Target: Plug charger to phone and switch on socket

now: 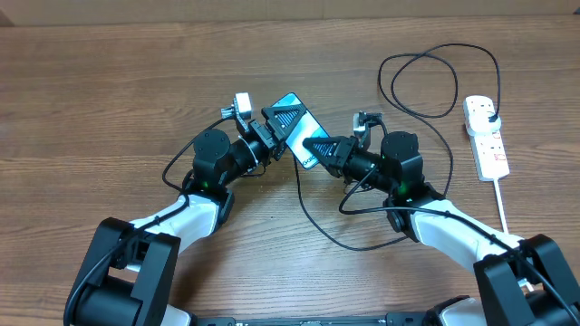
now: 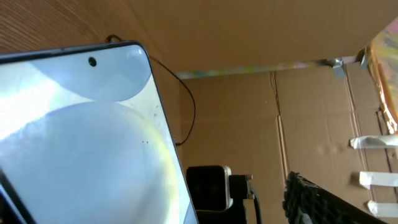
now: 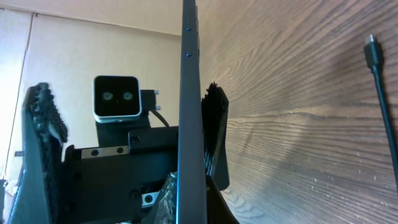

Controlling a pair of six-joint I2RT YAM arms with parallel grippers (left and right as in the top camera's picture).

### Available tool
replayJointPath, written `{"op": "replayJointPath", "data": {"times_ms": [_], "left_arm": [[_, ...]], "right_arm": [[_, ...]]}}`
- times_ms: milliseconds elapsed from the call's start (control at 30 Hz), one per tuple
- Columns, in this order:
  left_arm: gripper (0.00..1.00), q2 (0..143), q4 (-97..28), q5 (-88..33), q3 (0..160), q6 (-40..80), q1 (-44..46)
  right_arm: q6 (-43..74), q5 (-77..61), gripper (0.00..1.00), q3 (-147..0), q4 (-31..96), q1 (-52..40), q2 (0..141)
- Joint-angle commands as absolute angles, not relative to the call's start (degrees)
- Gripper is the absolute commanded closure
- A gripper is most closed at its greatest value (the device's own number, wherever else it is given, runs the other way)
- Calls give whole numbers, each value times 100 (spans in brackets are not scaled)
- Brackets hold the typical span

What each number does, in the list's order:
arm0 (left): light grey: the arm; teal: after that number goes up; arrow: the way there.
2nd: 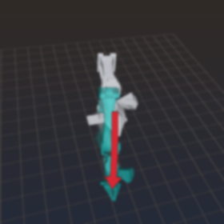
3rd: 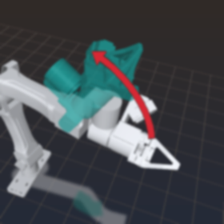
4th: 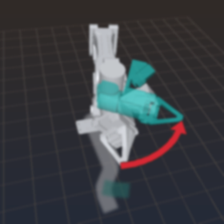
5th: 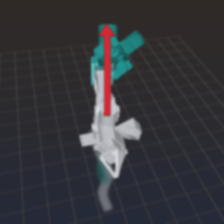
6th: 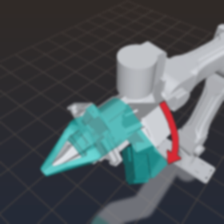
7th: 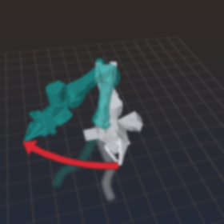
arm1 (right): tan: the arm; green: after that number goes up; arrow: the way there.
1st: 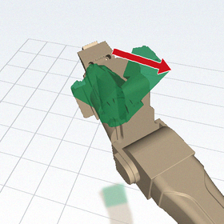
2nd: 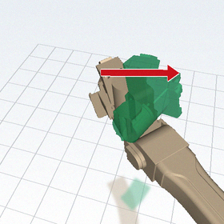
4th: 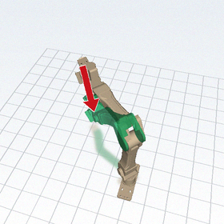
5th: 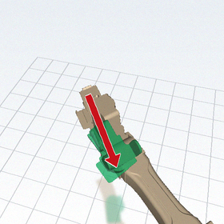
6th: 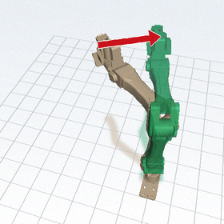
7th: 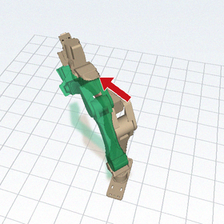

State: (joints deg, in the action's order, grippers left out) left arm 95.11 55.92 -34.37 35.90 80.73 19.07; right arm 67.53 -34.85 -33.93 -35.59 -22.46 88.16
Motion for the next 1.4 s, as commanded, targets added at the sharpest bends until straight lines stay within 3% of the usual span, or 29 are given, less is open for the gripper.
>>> {"op": "replayJointPath", "data": {"times_ms": [0,67,133,367,500,567,667,833,1000,1367], "left_arm": [[17,9526,5732,-3651,3583,8215,1916],[25,9526,5736,-3651,3583,8265,1916],[44,9526,5756,-3649,3583,8278,1916],[70,9526,5774,-3649,3583,8322,1914],[96,9526,5756,-3653,3583,8322,1887],[95,9526,5666,-3730,3583,8350,1811],[96,9526,5339,-3935,3583,8464,1610],[96,9526,4971,-4320,3583,8468,1284],[96,9526,4731,-4912,3583,8488,875],[96,9974,4025,-6683,4261,8742,215]], "right_arm": [[6753,-3378,96,-3398,-3708,-2364,8952],[6753,-3343,96,-3398,-3712,-2379,8952],[6753,-3326,97,-3398,-3695,-2379,8952],[6720,-3411,96,-3398,-3684,-2379,8952],[6130,-4038,30,-3398,-3806,-2355,8949],[5760,-4491,10,-3398,-3859,-2244,8919],[5295,-4969,0,-3398,-3820,-1979,8744],[4724,-5024,0,-3398,-3089,-1551,8160],[3916,-4480,0,-3404,-1339,-1208,7411],[2856,-2611,0,-3463,1096,-1481,6451]]}}
